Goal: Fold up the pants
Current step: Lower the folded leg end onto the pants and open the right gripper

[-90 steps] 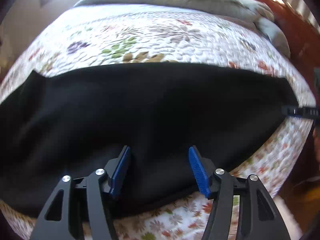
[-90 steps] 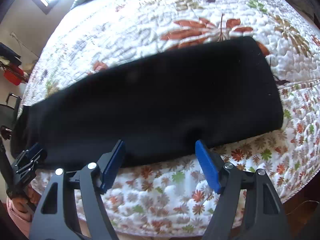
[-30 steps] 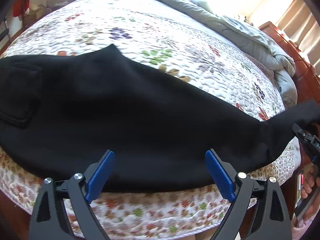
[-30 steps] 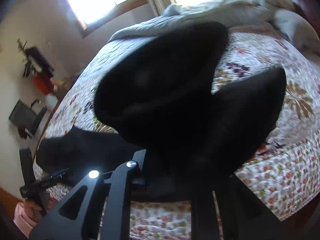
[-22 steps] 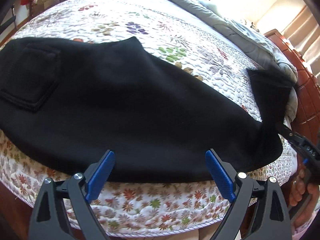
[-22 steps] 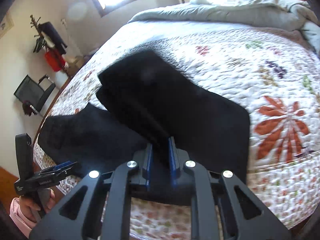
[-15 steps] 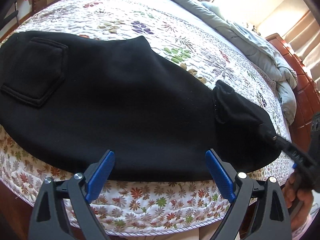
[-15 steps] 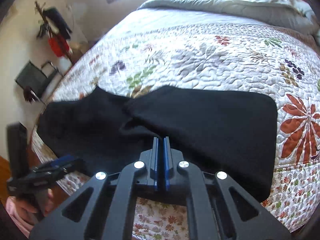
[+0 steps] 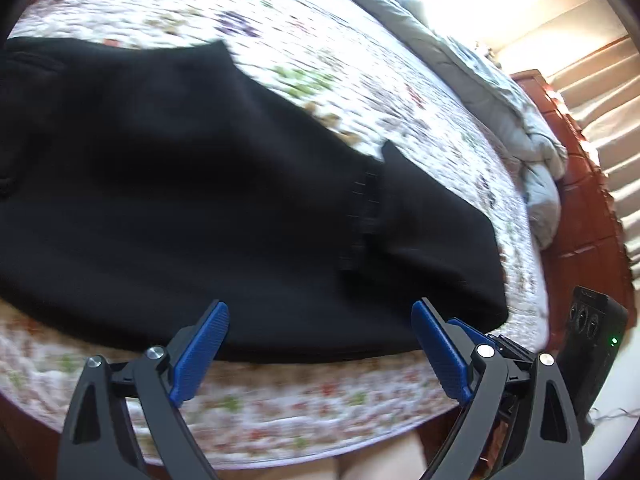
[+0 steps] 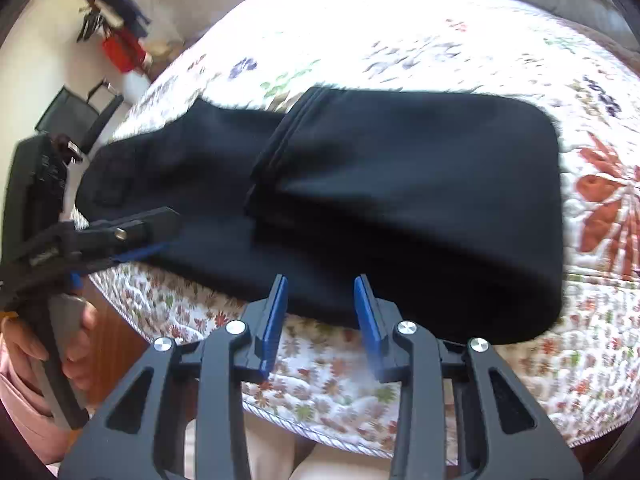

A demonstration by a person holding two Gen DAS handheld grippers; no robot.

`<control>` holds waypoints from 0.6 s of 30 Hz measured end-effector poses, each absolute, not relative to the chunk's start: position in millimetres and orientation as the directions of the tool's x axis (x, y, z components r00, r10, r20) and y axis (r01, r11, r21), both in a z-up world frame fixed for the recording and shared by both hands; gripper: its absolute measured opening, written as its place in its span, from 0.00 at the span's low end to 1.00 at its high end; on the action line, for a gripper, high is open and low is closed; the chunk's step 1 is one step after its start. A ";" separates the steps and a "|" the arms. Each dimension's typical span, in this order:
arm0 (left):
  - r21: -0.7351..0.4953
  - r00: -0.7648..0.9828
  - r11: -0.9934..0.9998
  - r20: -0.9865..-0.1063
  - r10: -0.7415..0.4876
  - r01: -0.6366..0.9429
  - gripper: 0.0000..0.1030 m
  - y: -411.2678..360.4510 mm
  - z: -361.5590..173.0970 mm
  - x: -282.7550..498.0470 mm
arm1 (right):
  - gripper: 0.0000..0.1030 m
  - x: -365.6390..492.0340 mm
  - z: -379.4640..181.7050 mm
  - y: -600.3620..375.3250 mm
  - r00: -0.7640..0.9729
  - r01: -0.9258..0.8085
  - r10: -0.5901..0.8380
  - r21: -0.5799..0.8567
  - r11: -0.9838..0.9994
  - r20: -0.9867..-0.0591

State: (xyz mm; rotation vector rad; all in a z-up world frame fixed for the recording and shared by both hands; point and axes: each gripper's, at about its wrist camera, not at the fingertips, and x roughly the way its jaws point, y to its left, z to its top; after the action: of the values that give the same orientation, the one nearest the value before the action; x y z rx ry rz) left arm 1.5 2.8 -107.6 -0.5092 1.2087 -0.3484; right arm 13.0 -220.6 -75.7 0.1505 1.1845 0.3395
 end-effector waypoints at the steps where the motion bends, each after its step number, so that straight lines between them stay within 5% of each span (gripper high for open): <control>1: -0.549 0.309 0.836 -0.796 -0.520 -0.008 0.90 -5.8 -108.6 6.7 | 0.34 12.4 -72.6 -225.8 0.343 -0.170 0.334 0.292 0.941 -0.878; 12: -0.563 0.226 0.823 -0.814 -0.535 -0.079 0.89 -55.1 -133.6 54.6 | 0.37 10.6 -66.5 -280.1 0.388 -0.072 0.322 0.320 0.945 -0.864; 13: -0.563 0.231 0.822 -0.813 -0.534 -0.084 0.82 -55.8 -133.2 54.9 | 0.37 8.9 -66.5 -281.9 0.388 -0.071 0.323 0.322 0.944 -0.863; 14: -0.566 0.237 0.819 -0.811 -0.535 -0.089 0.53 -56.6 -132.2 54.8 | 0.37 8.9 -66.9 -282.4 0.389 -0.070 0.327 0.326 0.943 -0.861; 17: -0.553 0.230 0.829 -0.821 -0.523 -0.088 0.25 -58.5 -134.7 53.6 | 0.45 8.8 -64.3 -283.5 0.402 -0.060 0.325 0.330 0.942 -0.856; 18: -0.551 0.234 0.831 -0.820 -0.522 -0.077 0.23 -58.3 -134.4 52.0 | 0.45 8.3 -61.5 -284.7 0.409 -0.058 0.328 0.334 0.941 -0.851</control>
State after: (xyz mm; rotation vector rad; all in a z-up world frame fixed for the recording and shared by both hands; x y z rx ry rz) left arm 52.0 -58.3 -134.4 -0.5462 1.3149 -0.3274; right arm 8.3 -284.7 -61.5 0.2695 1.1264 0.2472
